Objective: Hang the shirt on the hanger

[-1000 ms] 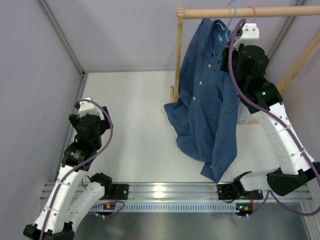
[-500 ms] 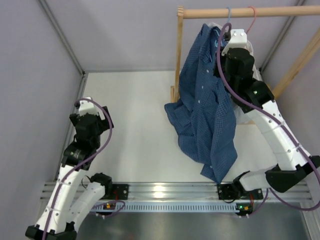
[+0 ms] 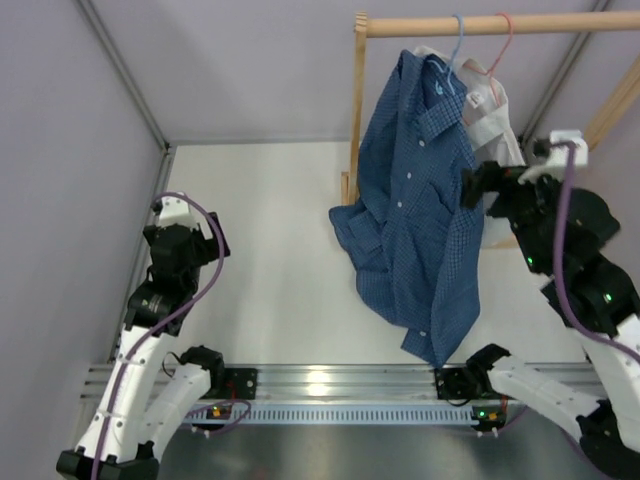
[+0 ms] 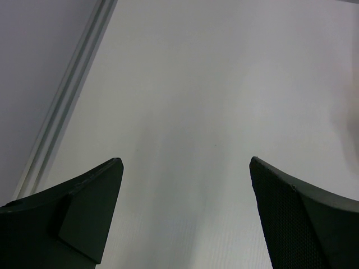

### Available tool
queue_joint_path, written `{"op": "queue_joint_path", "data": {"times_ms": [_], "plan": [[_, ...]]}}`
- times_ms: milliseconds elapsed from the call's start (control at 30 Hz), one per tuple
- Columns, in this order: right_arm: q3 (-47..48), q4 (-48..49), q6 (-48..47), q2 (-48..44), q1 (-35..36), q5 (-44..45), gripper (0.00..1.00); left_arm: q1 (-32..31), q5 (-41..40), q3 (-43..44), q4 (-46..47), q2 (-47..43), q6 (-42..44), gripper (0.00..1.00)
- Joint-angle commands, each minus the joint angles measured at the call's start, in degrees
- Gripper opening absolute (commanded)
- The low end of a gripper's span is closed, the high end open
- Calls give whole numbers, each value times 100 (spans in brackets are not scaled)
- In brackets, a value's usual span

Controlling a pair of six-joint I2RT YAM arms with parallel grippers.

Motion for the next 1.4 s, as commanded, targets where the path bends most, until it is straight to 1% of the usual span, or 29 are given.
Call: {"op": "queue_joint_path", "data": {"times_ms": [0,67,100,167,300,400,533,633,833,1367], "plan": [[-976,-185,-240,-1330,44,229,100,43,240,-29,108,-62,-76,98],[-1563,-352,-267,-1790,36,606,99,43,170,-107,99,-193,-102,98],[-1741,-439,-241,-2166,36,739,99,43,161,-151,108,-263,-93,98],[-2188,-694,-101,-2494,45,968,99,43,161,-257,108,-571,-128,98],[-2630,-906,49,-3223,36,977,100,43,82,-468,196,-1098,-120,98],[-2718,-1134,-12,-3487,36,1179,100,43,178,-591,205,-1380,-84,98],[-2631,-1538,-12,-3620,36,1337,100,43,459,-732,301,-1687,-85,98],[-2587,-1688,-56,-3761,36,1496,99,43,495,-776,328,-1749,-84,98],[-2560,-1741,-135,-3998,36,1514,100,34,609,-793,328,-1793,-102,98],[-2595,-1794,-153,-3954,27,1593,99,34,635,-837,354,-1872,-93,98]]}}
